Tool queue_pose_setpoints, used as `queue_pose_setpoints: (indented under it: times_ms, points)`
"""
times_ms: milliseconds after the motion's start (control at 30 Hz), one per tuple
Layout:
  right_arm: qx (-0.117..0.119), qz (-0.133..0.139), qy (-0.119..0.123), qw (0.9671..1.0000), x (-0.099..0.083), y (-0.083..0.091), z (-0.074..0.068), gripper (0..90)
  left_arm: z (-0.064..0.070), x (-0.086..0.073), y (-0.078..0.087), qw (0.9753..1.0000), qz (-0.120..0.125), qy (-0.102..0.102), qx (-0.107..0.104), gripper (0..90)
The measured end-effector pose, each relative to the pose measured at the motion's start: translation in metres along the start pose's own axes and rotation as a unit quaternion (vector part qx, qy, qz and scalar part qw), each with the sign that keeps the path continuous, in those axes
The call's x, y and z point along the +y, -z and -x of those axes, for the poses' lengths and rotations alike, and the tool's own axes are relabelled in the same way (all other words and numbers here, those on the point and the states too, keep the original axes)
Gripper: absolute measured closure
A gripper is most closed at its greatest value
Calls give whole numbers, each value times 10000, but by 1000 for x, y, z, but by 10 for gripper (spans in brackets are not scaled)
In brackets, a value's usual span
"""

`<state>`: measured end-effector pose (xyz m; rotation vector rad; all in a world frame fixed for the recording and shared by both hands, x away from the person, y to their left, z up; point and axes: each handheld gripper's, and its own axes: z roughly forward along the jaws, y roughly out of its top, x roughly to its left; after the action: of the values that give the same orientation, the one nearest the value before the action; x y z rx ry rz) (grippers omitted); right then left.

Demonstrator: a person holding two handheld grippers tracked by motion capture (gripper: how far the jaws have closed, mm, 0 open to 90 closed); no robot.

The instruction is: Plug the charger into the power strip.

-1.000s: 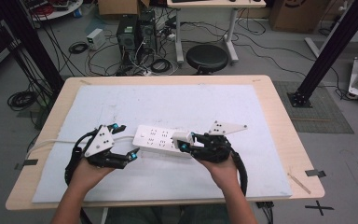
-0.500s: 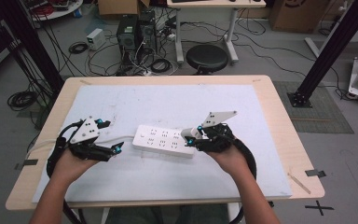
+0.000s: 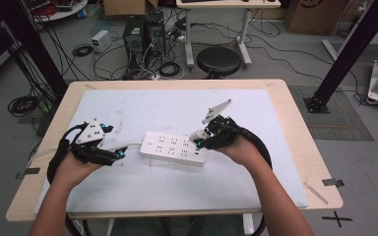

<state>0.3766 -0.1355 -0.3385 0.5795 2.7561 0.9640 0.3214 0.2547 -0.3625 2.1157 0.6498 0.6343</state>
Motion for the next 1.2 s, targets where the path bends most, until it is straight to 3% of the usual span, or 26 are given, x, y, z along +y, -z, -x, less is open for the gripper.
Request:
queue_pose_setpoints:
  times_ms: [267,633,800,1100,1200]
  points:
    - [282,-623,290,9972,19,-19,13,633,0,-7,2,9999,-75,-48,-72,160]
    - [466,-1357,633,9876,45,-51,21,633,-5,-22,4,9999,-23,107,-65,160]
    - [568,-1494,727,9845,47,-61,22,633,-8,-26,7,9999,2,147,-41,160]
    - [523,-1640,787,9819,47,-65,24,633,-9,-31,7,9998,26,207,-39,160]
    - [519,-1738,872,9795,50,-68,23,633,-9,-31,7,9998,10,193,-40,160]
